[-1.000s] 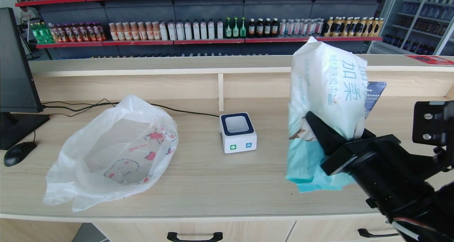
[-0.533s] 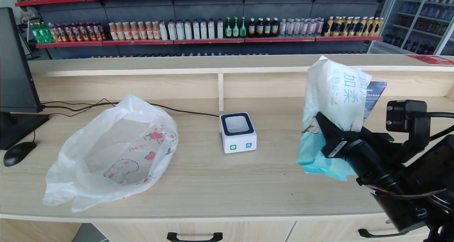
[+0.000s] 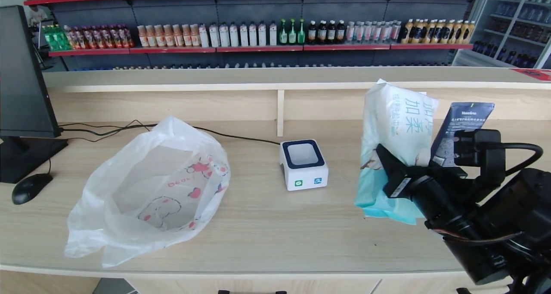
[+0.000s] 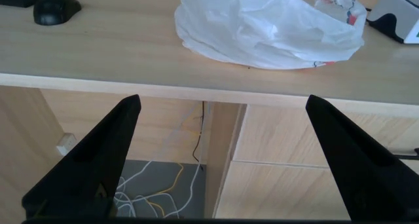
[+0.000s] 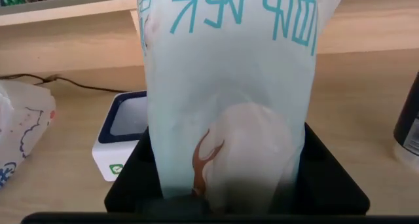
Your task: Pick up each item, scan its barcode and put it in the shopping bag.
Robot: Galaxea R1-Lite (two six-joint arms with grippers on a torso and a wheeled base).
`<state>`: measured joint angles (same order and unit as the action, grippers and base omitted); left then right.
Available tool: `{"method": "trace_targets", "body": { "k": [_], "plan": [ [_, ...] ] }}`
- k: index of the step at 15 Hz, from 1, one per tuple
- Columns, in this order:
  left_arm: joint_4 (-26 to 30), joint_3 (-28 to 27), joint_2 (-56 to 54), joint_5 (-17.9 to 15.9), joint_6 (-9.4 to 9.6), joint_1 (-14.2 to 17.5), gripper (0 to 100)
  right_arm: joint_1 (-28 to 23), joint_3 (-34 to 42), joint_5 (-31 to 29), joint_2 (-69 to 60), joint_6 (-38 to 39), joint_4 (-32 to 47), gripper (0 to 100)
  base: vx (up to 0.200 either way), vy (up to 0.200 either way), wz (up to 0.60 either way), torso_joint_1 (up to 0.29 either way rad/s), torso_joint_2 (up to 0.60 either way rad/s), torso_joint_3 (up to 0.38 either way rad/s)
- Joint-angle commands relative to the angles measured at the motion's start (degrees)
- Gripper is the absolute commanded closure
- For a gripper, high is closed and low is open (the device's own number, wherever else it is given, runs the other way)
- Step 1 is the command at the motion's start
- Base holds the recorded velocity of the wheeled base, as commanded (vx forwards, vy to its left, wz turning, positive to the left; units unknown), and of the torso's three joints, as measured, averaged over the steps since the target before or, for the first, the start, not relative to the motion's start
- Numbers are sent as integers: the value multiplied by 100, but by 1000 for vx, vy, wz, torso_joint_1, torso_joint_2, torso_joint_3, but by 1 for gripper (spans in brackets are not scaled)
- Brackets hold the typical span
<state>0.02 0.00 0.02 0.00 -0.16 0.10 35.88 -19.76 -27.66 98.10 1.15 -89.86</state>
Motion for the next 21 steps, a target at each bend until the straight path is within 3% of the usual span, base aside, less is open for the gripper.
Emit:
{"method": "trace_targets", "body": {
  "k": [1,8,11,21],
  "plan": [
    [-2,0,-2,0,-2,8,0,86,43,-3,34,0,-14,100,0,200,0,22,2,2],
    [-2,0,-2,0,-11,8,0,95,306,-3,-19,0,-14,100,0,200,0,1,2,2],
    [-2,0,-2,0,-11,8,0,104,482,-3,8,8,-14,100,0,0,0,0,0,0],
    [-2,0,-2,9,-37,8,0,95,34,-11,1036,0,-14,100,0,0,0,0,0,0]
  ]
}}
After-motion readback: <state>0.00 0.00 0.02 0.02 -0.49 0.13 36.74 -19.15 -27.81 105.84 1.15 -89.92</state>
